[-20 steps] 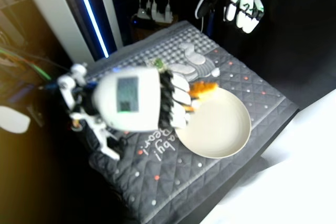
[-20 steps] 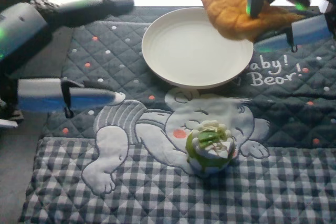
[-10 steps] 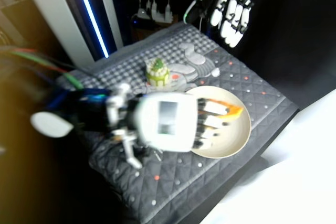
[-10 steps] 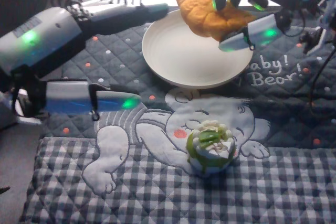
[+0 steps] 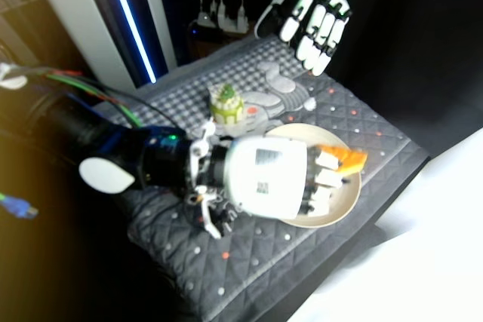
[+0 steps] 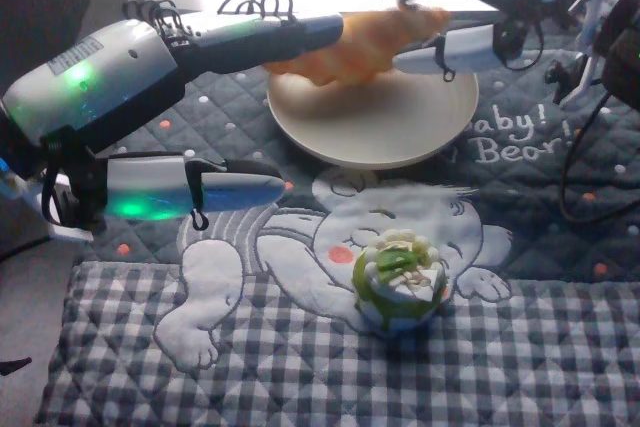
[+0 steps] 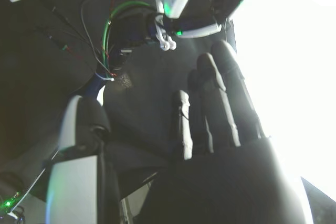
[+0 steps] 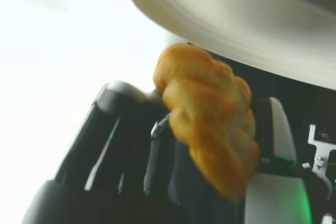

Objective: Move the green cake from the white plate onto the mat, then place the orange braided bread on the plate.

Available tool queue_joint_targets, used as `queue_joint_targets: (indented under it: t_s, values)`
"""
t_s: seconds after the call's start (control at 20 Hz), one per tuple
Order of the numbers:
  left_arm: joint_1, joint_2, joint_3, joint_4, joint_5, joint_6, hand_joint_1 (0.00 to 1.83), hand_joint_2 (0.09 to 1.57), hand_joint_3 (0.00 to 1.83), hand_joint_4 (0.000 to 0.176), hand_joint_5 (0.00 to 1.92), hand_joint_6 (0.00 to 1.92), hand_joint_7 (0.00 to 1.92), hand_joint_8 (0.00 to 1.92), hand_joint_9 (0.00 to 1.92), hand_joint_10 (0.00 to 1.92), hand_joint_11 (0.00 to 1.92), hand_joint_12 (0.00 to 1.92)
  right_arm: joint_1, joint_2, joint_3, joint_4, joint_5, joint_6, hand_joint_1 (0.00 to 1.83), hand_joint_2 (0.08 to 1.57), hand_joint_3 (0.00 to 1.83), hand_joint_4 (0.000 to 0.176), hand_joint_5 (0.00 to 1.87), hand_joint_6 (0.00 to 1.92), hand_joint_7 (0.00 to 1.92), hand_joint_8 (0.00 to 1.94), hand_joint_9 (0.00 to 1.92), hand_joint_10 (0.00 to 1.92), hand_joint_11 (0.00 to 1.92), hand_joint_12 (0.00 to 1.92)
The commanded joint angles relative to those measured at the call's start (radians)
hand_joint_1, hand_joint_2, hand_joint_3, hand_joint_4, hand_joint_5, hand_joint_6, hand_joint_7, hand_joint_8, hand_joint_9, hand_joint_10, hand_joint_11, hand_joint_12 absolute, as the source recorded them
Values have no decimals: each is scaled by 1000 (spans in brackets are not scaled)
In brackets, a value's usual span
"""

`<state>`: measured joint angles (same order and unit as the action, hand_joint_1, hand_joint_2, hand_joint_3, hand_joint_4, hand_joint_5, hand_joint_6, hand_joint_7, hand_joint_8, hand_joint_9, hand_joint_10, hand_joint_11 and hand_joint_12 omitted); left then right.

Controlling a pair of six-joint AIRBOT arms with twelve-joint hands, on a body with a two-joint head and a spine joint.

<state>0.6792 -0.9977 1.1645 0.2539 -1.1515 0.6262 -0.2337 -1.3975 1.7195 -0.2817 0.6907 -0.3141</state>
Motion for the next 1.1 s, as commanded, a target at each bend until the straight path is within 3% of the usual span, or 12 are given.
queue_joint_targets:
  t_s: [0.0, 0.1, 0.15, 0.3, 0.35, 0.45, 0.55, 0.6, 0.8, 0.85, 0.9, 1.05]
  values:
    - [-3, 0, 3, -31, -118, -13, 659, 1090, 0, 99, 271, 0, 363, 0, 450, 0, 329, 477, 12, 14, -3, 27, 124, 6, 857, 966, 0, 117, 119, 0, 415, 2, 505, 11, 121, 1030]
    - [0, 1, 4, -31, -118, -22, 654, 1084, 0, 118, 277, 3, 349, 4, 457, 12, 306, 572, 12, 15, -8, 18, 126, 6, 844, 966, 0, 104, 110, 0, 418, 0, 512, 5, 29, 1211]
    - [2, 1, 4, -32, -117, -26, 716, 1086, 0, 146, 321, 2, 410, 1, 505, 7, 339, 541, 12, 15, -14, 12, 126, 6, 876, 936, 0, 103, 123, 1, 401, 0, 496, 1, 54, 1164]
    - [6, 2, 4, -36, -115, -28, 705, 1107, 6, 174, 321, 0, 431, 0, 527, 0, 408, 475, 12, 36, -48, -12, 144, 6, 823, 907, 0, 122, 110, 1, 383, 1, 480, 0, 115, 985]
    - [9, 5, 2, -40, -116, -29, 715, 1127, 13, 154, 256, 0, 388, 0, 461, 0, 362, 449, 12, 46, -63, -22, 158, 6, 780, 900, 0, 145, 80, 0, 330, 0, 425, 0, 29, 1089]
    - [16, 12, -2, -51, -119, -30, 734, 1085, 0, 130, 249, 7, 359, 0, 411, 0, 353, 448, 12, 70, -98, -39, 194, 6, 765, 900, 0, 103, 30, 1, 261, 3, 304, 1, 0, 952]
    - [21, 18, -4, -60, -122, -30, 701, 1069, 0, 139, 290, 7, 386, 4, 421, 1, 349, 523, 12, 102, -137, -58, 229, 5, 759, 873, 0, 54, 63, 9, 285, 8, 295, 2, 0, 898]
    - [22, 21, -4, -61, -122, -30, 728, 1045, 0, 124, 310, 4, 393, 1, 411, 0, 283, 601, 12, 113, -147, -61, 241, 5, 729, 858, 0, 0, 176, 15, 305, 5, 318, 5, 13, 901]
    - [24, 45, -15, -67, -125, -30, 753, 1050, 17, 169, 371, 1, 418, 0, 461, 7, 234, 688, 11, 152, -204, -91, 275, -6, 655, 827, 0, 0, 364, 1, 456, 1, 497, 4, 200, 796]
    - [25, 47, -16, -73, -127, -30, 746, 1030, 6, 164, 354, 0, 405, 0, 469, 8, 239, 686, 11, 162, -215, -95, 283, -6, 663, 828, 0, 0, 393, 2, 509, 1, 534, 5, 172, 885]
    - [28, 50, -17, -78, -130, -30, 739, 1041, 10, 125, 288, 0, 358, 0, 446, 1, 239, 684, 11, 171, -222, -95, 294, -6, 625, 811, 0, 0, 318, 0, 476, 0, 539, 2, 178, 980]
    - [34, 58, -19, -84, -133, -30, 737, 1095, 7, 113, 272, 0, 384, 3, 435, 0, 196, 688, 11, 187, -233, -95, 307, -6, 602, 874, 2, 0, 197, 0, 423, 0, 496, 2, 129, 1153]
